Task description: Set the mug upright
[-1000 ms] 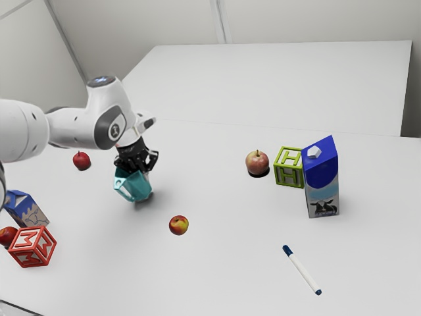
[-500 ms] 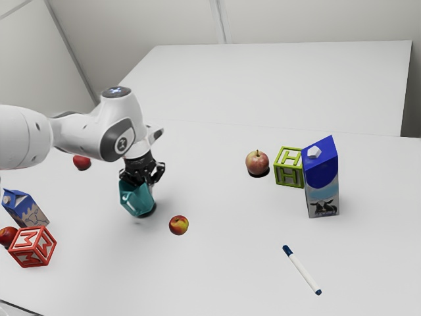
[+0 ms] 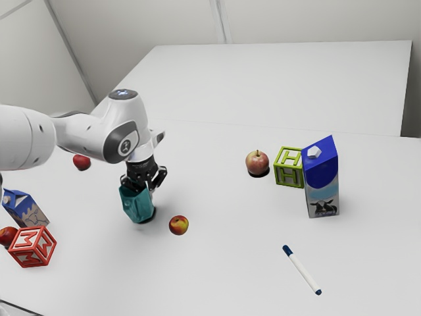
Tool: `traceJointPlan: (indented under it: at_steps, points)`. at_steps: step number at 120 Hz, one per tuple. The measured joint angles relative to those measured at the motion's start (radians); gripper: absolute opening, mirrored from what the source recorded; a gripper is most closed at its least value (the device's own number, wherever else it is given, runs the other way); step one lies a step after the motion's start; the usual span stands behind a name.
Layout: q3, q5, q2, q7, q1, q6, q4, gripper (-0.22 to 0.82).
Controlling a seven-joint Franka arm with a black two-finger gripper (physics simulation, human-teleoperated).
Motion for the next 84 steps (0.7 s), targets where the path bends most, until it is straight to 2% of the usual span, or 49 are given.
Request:
traceJointPlan:
  at_steps: [60, 84]
  points:
    - [0.0, -0.048, 0.026, -0.07, 0.001, 0.007, 0.0, -0.17]
    - [0.0, -0.057, 0.028, -0.07, 0.001, 0.01, 0.005, 0.25]
